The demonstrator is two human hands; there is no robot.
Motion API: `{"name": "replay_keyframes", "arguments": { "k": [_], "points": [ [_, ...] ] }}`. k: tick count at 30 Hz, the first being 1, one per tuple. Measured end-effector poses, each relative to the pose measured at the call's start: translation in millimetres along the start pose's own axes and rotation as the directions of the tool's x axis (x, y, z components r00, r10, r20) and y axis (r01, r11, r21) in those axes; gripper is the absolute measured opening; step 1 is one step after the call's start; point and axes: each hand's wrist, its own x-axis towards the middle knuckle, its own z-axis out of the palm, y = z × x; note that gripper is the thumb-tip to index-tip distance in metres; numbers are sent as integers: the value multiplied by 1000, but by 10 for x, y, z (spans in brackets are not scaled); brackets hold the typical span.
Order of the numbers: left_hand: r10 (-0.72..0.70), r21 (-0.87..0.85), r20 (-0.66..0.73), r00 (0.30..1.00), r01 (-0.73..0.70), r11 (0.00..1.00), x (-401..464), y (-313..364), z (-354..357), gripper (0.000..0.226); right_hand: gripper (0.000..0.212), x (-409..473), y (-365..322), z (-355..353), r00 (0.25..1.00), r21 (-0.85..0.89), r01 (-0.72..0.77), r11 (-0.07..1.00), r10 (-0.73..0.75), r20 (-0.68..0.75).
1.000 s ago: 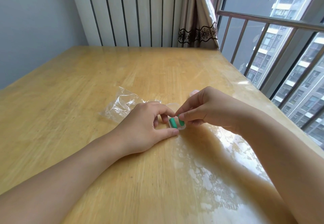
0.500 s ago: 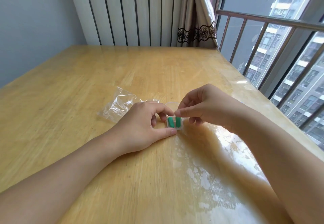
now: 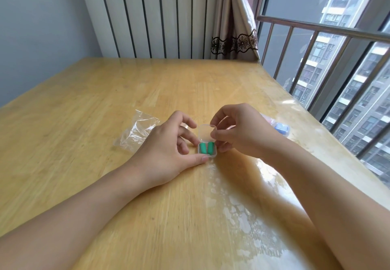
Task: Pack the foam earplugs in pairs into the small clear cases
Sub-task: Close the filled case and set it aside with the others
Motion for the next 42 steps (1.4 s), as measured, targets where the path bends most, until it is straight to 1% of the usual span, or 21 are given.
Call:
{"name": "replay_keyframes", "arguments": {
  "k": [4, 7, 9, 12, 13, 15, 17, 19, 21, 23, 25, 27, 28, 31, 33, 35, 38, 41, 42],
  "points": [
    [-15, -20, 5, 1000, 15, 1000, 5, -25, 2, 70, 7, -47, -55, -40, 998, 40, 59, 997, -60, 17],
    [-35, -10, 15, 999, 35, 999, 14, -42, -2, 71, 6, -74, -89, -56, 996, 37, 75, 996, -77, 52],
    [-29, 27, 30, 999, 28, 999, 13, -40, -4, 60, 6, -82, -89, -70, 995, 55, 71, 996, -75, 67],
    [-12, 49, 54, 998, 10, 999, 4, -26, -9, 42, 7, -100, -96, -96, 993, 145, 43, 988, -59, 107],
    [-5, 33, 60, 998, 3, 999, 2, -27, -12, 39, 8, -106, -98, -96, 991, 194, 22, 981, -47, 128],
    [15, -18, 60, 998, -14, 1000, 13, -42, -9, 40, 12, -107, -96, -105, 986, 270, -24, 962, -22, 167],
    [26, -63, 54, 998, -22, 998, 34, -65, -11, 40, 15, -90, -86, -122, 980, 302, -57, 952, -5, 199],
    [28, -109, 60, 998, -21, 994, 53, -91, -14, 34, 14, -77, -79, -153, 972, 306, -67, 950, -7, 234],
    [16, -169, 64, 998, -5, 986, 69, -101, -18, 29, 21, -82, -79, -166, 964, 262, -21, 965, -50, 260],
    [-5, -271, 58, 998, 21, 962, 80, -91, -25, 29, 29, -98, -82, -132, 965, 127, 102, 987, -130, 230],
    [-16, -342, 46, 999, 31, 939, 87, -80, -31, 34, 28, -106, -80, -64, 965, -27, 238, 971, -233, 123],
    [-14, -394, 32, 999, 26, 919, 89, -69, -34, 34, 21, -104, -71, -5, 931, -156, 363, 919, -365, 13],
    [-19, -410, 18, 1000, 25, 912, 87, -64, -41, 33, 18, -101, -63, 9, 906, -206, 411, 888, -423, -18],
    [-39, -373, -52, 998, 17, 928, 84, -51, -68, 30, 16, -92, -39, 14, 852, -277, 486, 829, -519, -60],
    [-7, -293, -93, 996, -21, 956, 70, -37, -83, 33, 17, -93, -40, 11, 828, -303, 511, 804, -555, -76],
    [40, -219, -148, 988, -72, 973, 52, -11, -86, 31, 18, -102, -48, 14, 806, -318, 537, 781, -586, -78],
    [80, -171, -216, 973, -118, 978, 31, 33, -75, 20, 16, -92, -47, 20, 792, -324, 551, 769, -604, -87],
    [90, -151, -222, 971, -126, 980, 27, 43, -71, 15, 16, -86, -40, 28, 782, -320, 559, 765, -615, -101],
    [93, -147, -225, 970, -128, 981, 28, 38, -72, 14, 16, -92, -42, 34, 792, -308, 551, 775, -603, -100]
  ]
}}
